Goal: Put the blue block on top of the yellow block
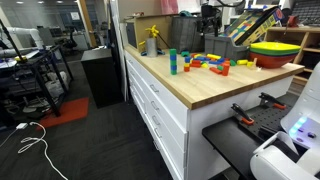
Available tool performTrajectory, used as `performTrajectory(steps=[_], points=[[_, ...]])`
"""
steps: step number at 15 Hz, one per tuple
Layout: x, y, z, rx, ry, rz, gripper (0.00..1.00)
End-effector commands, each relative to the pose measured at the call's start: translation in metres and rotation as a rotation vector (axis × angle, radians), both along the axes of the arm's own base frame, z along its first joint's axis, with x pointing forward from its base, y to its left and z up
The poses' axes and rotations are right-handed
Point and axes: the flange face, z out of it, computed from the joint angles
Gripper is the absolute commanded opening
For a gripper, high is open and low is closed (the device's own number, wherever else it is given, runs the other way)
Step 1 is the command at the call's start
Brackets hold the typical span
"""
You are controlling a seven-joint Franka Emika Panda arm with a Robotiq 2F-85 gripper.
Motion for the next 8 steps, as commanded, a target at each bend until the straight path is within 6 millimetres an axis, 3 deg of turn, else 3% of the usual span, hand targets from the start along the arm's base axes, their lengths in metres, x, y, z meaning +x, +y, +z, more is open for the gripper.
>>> performTrajectory(steps=[1, 8], points=[[-0.029, -0.007, 0.016, -0.002, -0.021, 0.067, 1.00], [-0.056, -0.008, 0.043, 0.013, -0.074, 0.136, 1.00]])
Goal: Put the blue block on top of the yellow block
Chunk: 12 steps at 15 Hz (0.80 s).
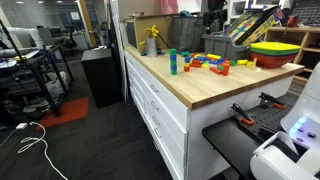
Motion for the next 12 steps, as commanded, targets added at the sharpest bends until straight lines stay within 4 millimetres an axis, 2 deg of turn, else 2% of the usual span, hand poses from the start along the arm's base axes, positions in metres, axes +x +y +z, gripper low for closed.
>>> performTrajectory(steps=[1, 9, 12], points=[[-0.021, -0.005, 0.016, 0.004, -0.036, 0.039, 1.00], [-0.047, 0.001, 0.048, 0.028, -0.095, 0.046, 1.00], [-0.054, 0.006, 0.053, 0.024, -0.097, 0.009, 1.00]])
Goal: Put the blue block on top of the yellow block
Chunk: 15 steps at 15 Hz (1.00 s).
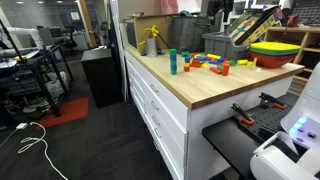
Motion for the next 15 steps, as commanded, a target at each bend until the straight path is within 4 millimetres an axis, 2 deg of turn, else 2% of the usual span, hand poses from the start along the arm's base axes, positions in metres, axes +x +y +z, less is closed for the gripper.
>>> performTrajectory(steps=[1, 15], points=[[-0.0025, 0.0008, 0.0028, 0.000, -0.001, -0.003, 1.00], [-0.0067, 0.0032, 0.0050, -0.001, -0.001, -0.003, 1.00]])
